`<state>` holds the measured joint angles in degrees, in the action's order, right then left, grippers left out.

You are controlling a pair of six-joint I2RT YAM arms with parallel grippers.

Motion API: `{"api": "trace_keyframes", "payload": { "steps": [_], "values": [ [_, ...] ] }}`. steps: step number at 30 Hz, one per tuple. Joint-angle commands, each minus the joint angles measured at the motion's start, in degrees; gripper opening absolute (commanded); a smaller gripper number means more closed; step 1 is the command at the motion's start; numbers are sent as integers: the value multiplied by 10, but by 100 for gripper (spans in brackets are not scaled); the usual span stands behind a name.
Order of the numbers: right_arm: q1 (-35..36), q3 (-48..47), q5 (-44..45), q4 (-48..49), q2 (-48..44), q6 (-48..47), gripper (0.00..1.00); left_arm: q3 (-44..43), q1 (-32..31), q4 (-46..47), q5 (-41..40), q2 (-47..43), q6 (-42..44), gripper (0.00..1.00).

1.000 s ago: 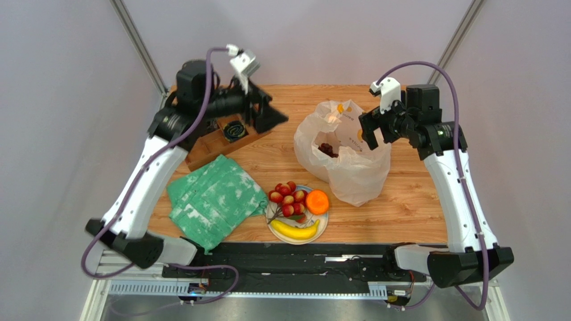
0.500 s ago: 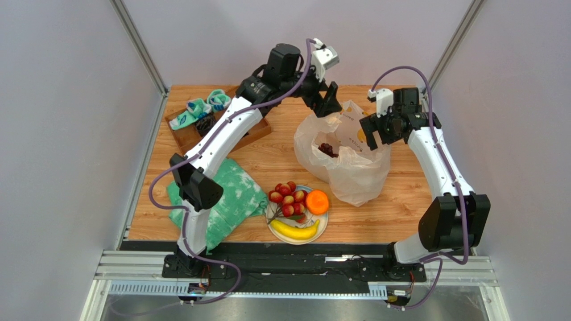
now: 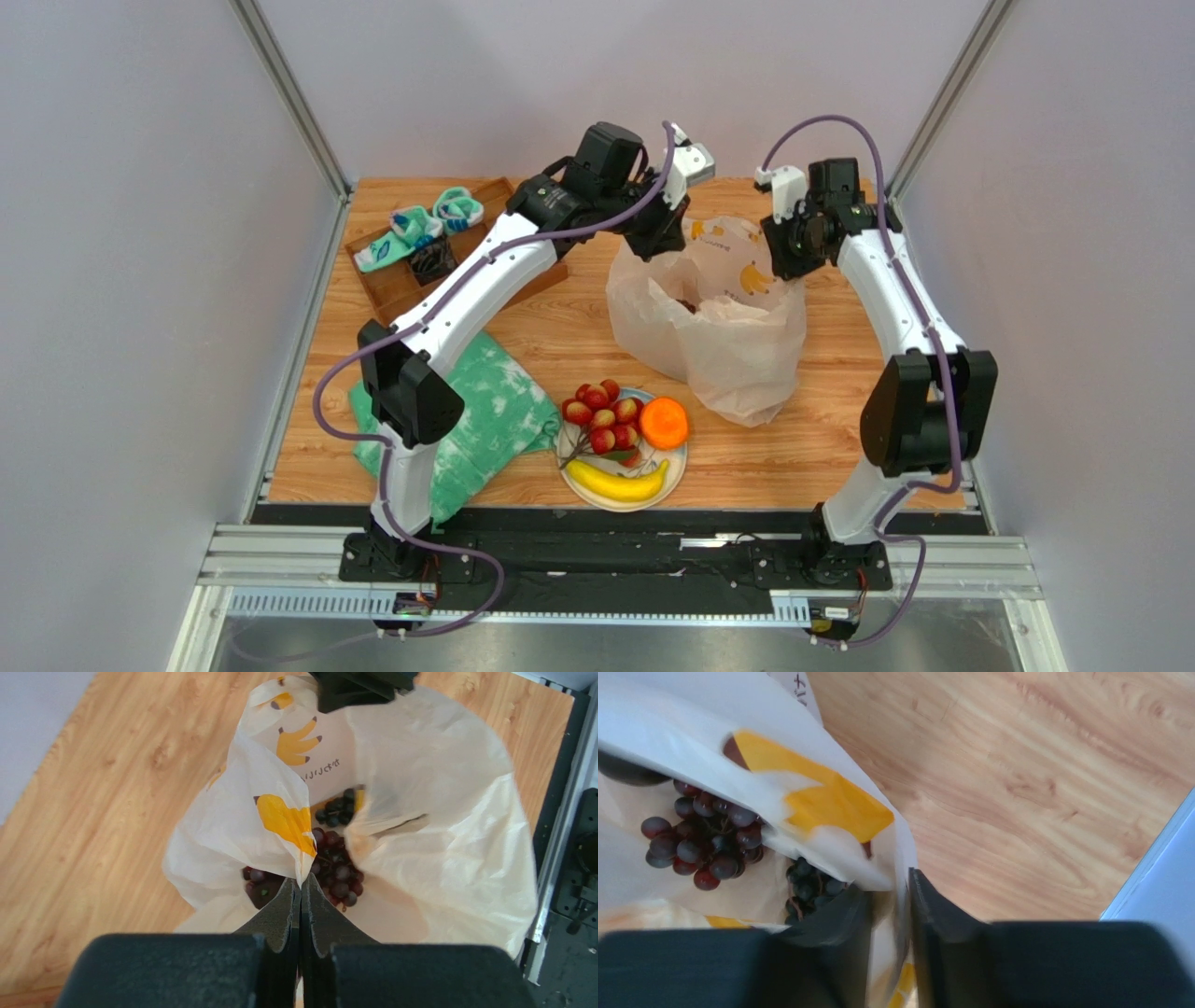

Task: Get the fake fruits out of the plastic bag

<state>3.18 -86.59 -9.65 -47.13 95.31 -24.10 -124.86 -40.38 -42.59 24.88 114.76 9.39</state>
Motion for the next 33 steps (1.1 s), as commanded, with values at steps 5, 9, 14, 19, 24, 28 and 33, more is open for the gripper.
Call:
{"api": "trace_keyframes", "payload": {
  "steps": [5,9,14,19,24,28,33],
  "values": [
    [-10,-282,-14,26,68,-18,5,-173,33,78,13,-29,15,0],
    [-13,-272,-88,41,-25,-56,4,-179,34,108,85,-69,-2,0],
    [-12,-3,-119,76,-225,-94,5,-16,32,109,154,-173,-14,0],
    [-13,282,-21,51,-324,-111,27,281,22,167,155,-252,8,0],
    [-13,296,-47,44,-362,-94,61,397,23,232,134,-249,-33,0],
    [-12,141,-176,-20,-320,-59,62,387,24,269,113,-233,-90,0],
    [40,52,-257,-65,-286,-65,52,325,30,291,83,-201,-161,0]
  ]
}}
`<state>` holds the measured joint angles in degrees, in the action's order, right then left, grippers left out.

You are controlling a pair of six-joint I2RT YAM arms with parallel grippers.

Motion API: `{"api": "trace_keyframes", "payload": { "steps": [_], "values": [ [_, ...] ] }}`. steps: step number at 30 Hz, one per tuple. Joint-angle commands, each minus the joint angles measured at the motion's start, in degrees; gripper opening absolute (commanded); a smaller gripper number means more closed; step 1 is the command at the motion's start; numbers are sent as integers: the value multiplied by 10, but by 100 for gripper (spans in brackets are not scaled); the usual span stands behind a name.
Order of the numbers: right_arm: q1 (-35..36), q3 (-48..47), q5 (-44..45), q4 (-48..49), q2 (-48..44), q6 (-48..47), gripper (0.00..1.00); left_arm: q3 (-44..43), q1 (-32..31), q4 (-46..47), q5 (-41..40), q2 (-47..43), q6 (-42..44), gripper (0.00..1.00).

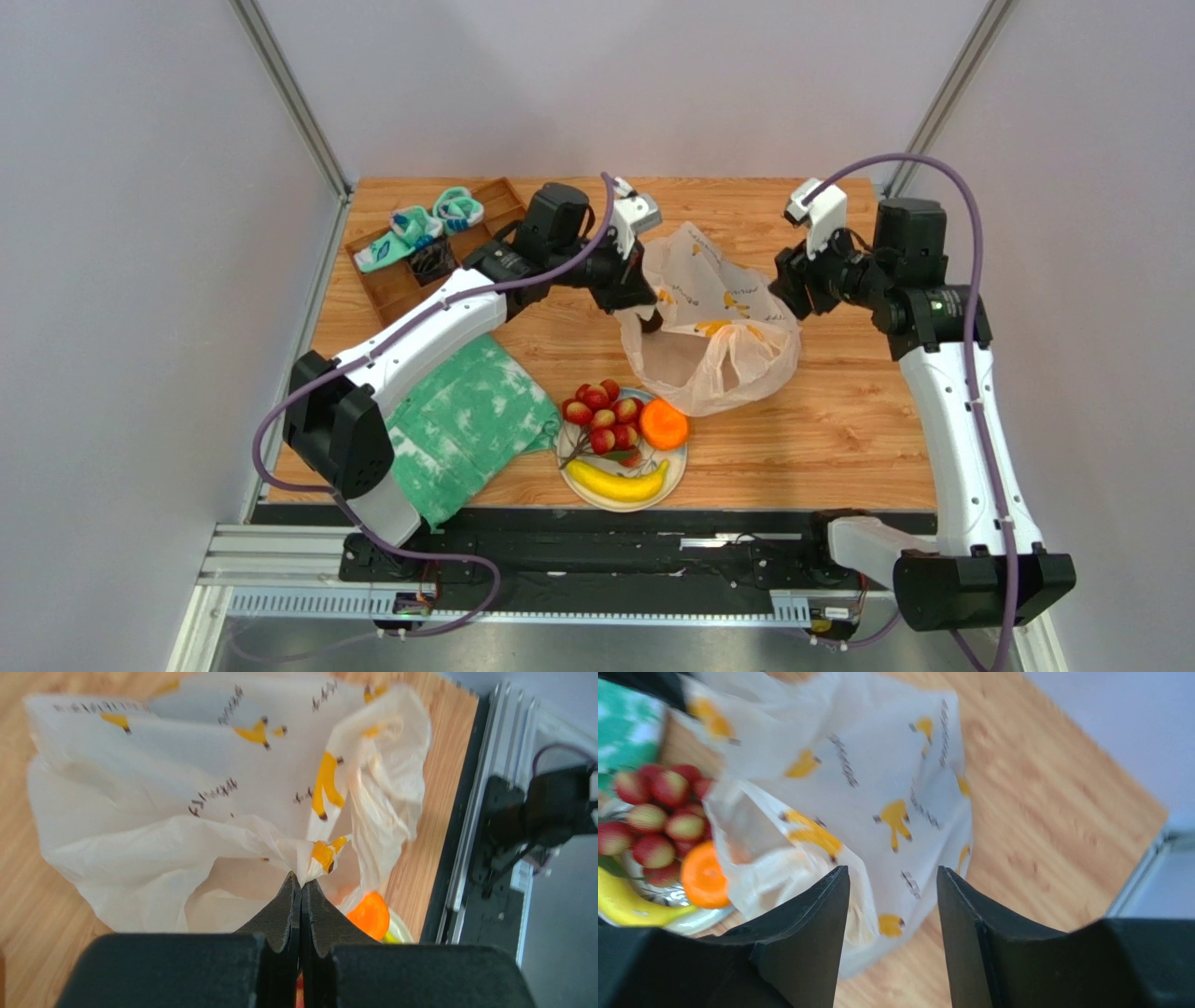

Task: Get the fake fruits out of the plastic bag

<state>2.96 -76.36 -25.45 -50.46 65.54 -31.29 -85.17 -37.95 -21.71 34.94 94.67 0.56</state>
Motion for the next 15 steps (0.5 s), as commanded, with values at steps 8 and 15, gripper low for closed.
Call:
{"api": "trace_keyframes", "payload": {
  "steps": [8,15],
  "values": [
    [162,-2,-80,10,36,-38,37,-115,27,91,-35,17,-127,0],
    [164,109,5,137,107,16,30,-55,32,97,-61,-5,-150,0]
  ]
}}
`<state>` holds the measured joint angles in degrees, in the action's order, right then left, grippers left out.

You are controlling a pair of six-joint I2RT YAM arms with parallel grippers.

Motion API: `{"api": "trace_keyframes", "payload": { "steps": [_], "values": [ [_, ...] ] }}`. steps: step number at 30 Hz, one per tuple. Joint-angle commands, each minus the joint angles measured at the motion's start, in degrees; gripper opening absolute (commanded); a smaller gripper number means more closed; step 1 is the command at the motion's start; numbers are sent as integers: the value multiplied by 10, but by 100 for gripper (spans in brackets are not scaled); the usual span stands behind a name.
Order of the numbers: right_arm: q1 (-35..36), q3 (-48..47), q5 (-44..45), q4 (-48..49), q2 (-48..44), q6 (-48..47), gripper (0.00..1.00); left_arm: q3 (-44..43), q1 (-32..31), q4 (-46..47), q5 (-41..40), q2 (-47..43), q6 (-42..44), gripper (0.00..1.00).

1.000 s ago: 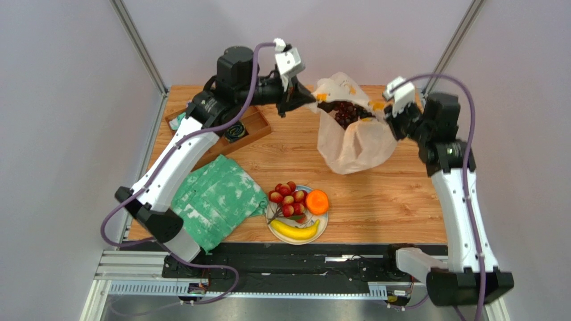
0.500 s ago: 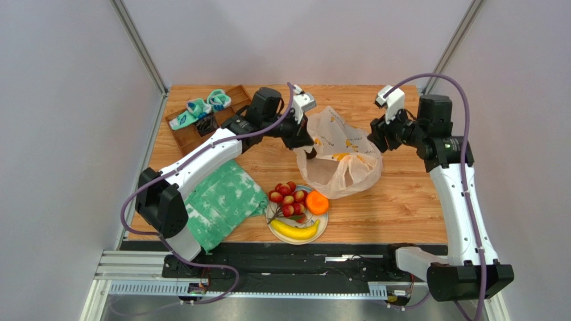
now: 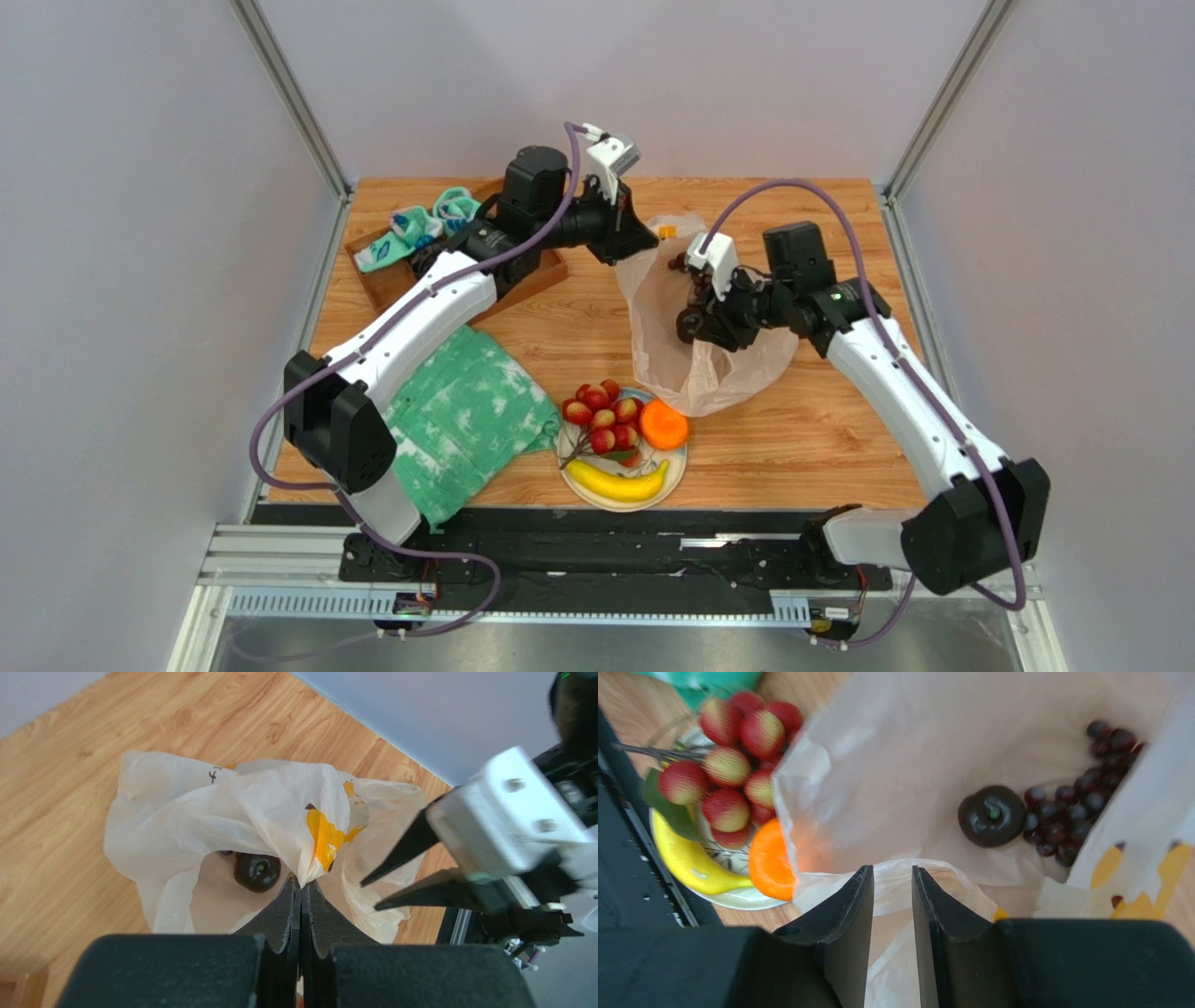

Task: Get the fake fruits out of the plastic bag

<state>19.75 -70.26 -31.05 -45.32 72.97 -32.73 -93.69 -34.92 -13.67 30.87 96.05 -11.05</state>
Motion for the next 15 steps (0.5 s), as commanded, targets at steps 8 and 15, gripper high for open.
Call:
{"api": "trace_keyframes", "payload": {
  "steps": [8,15],
  "values": [
    [-14,219,100,-55,-102,19,26,91,4,26,-24,-46,-46,0],
    [-14,152,83,-63,-129,-8,30,102,0,44,-13,-48,-91,0]
  ]
}}
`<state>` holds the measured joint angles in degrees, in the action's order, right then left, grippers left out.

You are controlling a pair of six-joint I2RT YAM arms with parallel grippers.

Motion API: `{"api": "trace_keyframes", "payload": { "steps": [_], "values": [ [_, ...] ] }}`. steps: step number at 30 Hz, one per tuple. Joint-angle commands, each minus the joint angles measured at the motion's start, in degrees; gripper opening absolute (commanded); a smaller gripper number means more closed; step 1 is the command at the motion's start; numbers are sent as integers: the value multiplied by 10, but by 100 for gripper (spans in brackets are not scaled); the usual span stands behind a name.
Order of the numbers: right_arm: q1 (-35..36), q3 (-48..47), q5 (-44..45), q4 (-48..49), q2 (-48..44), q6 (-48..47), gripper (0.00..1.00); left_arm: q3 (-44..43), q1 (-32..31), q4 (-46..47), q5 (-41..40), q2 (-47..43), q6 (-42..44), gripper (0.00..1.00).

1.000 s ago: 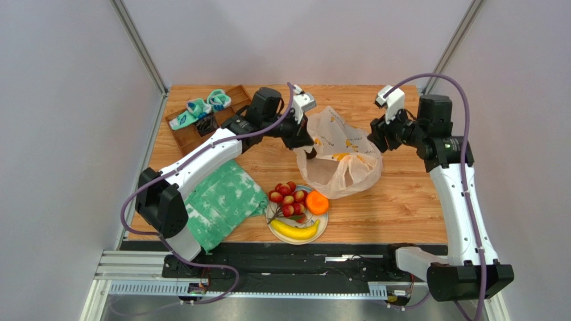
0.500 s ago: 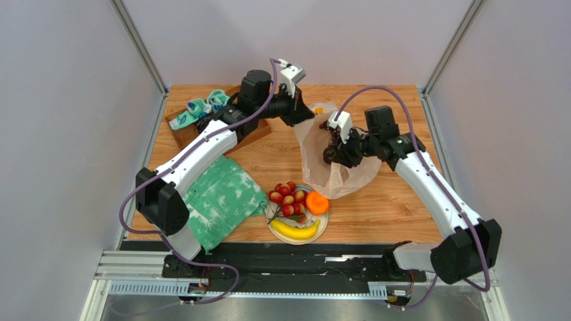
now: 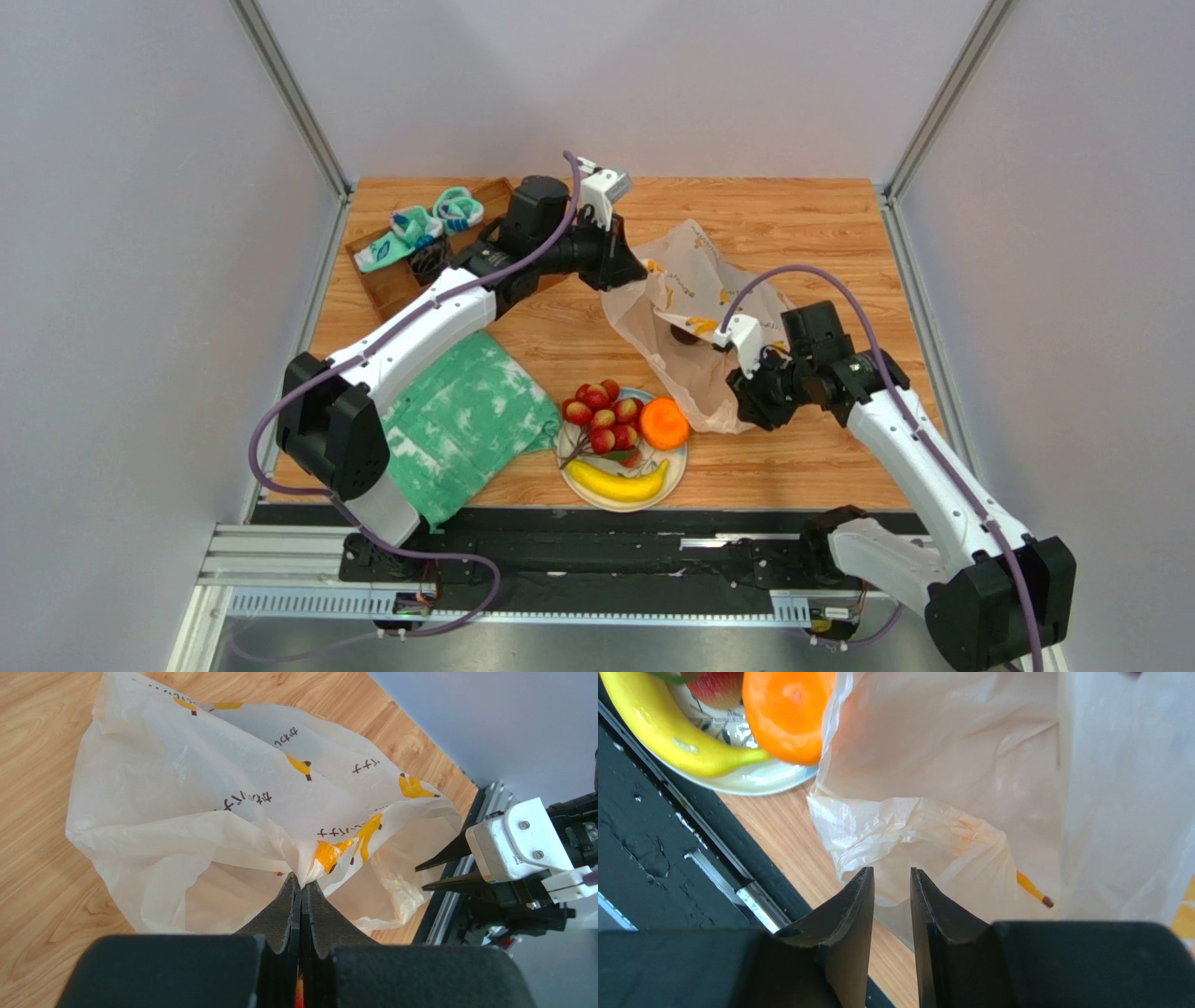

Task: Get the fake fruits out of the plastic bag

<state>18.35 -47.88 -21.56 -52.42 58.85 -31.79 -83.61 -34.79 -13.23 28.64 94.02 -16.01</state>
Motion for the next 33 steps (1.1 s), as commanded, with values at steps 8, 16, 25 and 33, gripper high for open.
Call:
{"api": "trace_keyframes", "payload": {
  "steps": [8,16,25,33],
  "values": [
    [1,-176,-70,55,120,-13,32,-53,-3,78,1,4,-104,0],
    [4,-244,-31,91,252,-36,43,-97,-5,70,-9,29,-86,0],
    [4,-289,26,175,371,-34,61,-97,-5,73,9,38,-82,0],
    [4,-360,63,181,477,-4,77,-81,-5,71,41,31,-68,0]
  ]
}}
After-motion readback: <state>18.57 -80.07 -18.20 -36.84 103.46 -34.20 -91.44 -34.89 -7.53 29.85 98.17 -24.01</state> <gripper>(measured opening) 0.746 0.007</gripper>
